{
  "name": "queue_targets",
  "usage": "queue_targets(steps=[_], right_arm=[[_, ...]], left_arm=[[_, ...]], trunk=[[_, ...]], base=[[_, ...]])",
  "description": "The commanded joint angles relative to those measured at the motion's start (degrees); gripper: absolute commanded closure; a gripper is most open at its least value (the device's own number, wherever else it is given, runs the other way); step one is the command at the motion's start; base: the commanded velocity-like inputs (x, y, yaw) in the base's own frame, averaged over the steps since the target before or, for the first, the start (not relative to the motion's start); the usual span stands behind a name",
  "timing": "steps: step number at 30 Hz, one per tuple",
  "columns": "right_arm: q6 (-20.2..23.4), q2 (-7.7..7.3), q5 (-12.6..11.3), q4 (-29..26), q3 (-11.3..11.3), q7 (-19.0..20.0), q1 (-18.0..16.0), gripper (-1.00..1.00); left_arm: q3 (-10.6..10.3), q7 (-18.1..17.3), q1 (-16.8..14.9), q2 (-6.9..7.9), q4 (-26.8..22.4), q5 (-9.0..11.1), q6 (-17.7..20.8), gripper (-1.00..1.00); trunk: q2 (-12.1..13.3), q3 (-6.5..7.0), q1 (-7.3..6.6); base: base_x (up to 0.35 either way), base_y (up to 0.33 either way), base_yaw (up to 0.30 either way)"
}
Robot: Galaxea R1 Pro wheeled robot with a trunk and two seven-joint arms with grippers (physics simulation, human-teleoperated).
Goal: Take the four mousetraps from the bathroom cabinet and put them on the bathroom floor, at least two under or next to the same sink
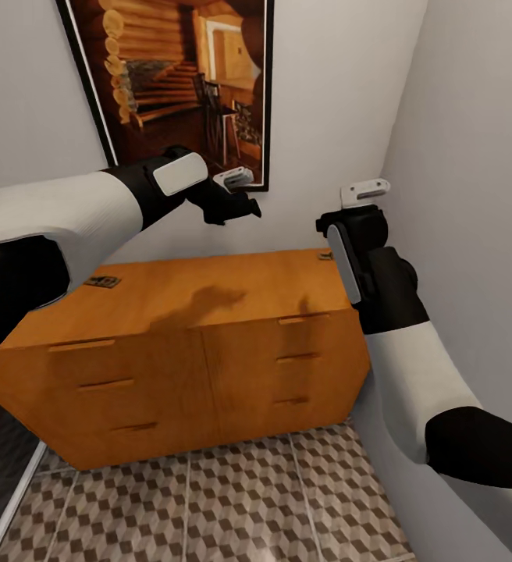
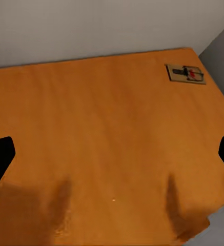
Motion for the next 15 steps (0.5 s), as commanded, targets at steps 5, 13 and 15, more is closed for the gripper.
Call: queue_targets(steps=[5, 13, 15], right_arm=[[0.3, -0.06, -0.1, 1.5, 0.2, 0.1, -0.1, -1.00], [0.4, -0.46, -0.1, 6.5, 1.9, 6.2, 0.0, -1.00], [0.4, -0.54, 0.0, 7.1, 2.2, 10.4, -0.1, -1.00]], left_arm=[[-0.1, 0.5, -0.1, 0.00, -0.3, 0.6, 0.2, -1.00], [0.0, 0.5, -0.1, -0.01, -1.2, 0.7, 0.6, -1.00], [0.0, 0.5, -0.1, -0.01, -1.8, 0.8, 0.6, -1.00]], trunk=[[0.0, -0.06, 0.03], [0.0, -0.06, 0.03], [0.0, -0.06, 0.03]], base=[[0.338, 0.000, 0.000], [0.126, 0.000, 0.000], [0.024, 0.000, 0.000]])
